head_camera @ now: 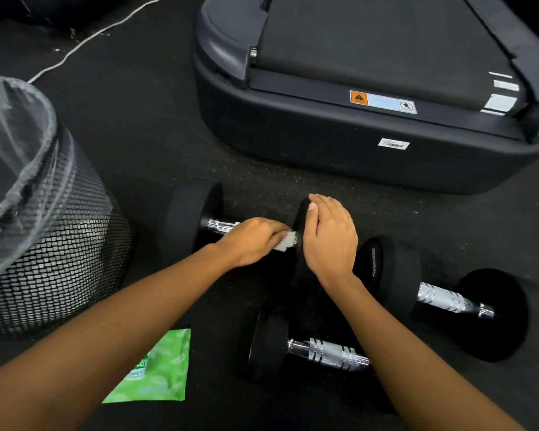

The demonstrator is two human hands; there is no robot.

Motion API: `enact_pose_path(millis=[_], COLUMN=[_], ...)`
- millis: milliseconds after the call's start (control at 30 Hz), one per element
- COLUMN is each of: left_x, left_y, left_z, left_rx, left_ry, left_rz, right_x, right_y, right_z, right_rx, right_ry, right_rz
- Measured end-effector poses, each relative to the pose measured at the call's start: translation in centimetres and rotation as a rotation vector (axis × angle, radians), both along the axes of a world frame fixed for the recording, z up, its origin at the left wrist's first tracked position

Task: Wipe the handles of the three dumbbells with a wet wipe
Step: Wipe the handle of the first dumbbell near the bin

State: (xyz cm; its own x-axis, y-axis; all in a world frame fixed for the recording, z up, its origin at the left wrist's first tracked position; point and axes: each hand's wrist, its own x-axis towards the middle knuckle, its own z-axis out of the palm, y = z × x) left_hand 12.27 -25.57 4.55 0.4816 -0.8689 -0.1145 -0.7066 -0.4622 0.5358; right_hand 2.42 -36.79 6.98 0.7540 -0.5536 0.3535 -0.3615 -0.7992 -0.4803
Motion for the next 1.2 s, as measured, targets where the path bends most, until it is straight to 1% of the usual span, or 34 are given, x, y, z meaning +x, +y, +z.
enact_pose_path(millis=[67,100,167,233,333,400,467,600,733,867,1000,1200], left_x=[0.4,0.6,0.4,-0.2,-0.6,-0.3,-0.1,-1.2,-2.7,-2.1,-0.9,-0.5], left_y=[-0.5,-1.0,-2.0,-2.1,-0.3,1.2,2.0,1.2,-0.1,1.4,3.6,3.7], left_z=[0.3,0.5,1.0,0.7,-0.4,-1.1,-1.5,-1.3,-0.6,-0.1,-0.8,-0.7], left_rx=[0.101,0.172,0.246,0.169,-0.046,-0.147,-0.2,-0.251,-0.171,-0.177,-0.185,-0.226], left_ry=[0.054,0.047,-0.038,-0.105,-0.123,-0.11,-0.118,-0.208,-0.401,-0.53,-0.48,-0.354], left_rz=[0.081,0.112,0.097,0.027,-0.051,-0.034,0.026,0.049,0.013,-0.02,-0.013,-0.044], right_x=[0.0,0.0,0.1,0.1,0.2,0.2,0.2,0.2,0.2,0.2,0.2,0.1], right_y=[0.0,0.0,0.0,-0.1,-0.3,-0.3,-0.3,-0.2,-0.2,-0.3,-0.3,-0.3], right_z=[-0.1,0.0,-0.1,-0.2,-0.2,-0.3,-0.3,-0.5,-0.5,-0.3,-0.4,-0.2], right_rx=[-0.007,-0.008,0.002,0.014,0.011,0.019,0.02,0.02,0.01,0.021,0.022,0.033], right_ry=[-0.006,-0.007,-0.014,-0.017,-0.01,-0.003,-0.005,-0.005,0.003,0.006,0.009,0.024], right_rz=[-0.001,0.0,0.003,0.004,0.003,0.004,0.002,-0.013,-0.01,-0.009,-0.017,-0.009])
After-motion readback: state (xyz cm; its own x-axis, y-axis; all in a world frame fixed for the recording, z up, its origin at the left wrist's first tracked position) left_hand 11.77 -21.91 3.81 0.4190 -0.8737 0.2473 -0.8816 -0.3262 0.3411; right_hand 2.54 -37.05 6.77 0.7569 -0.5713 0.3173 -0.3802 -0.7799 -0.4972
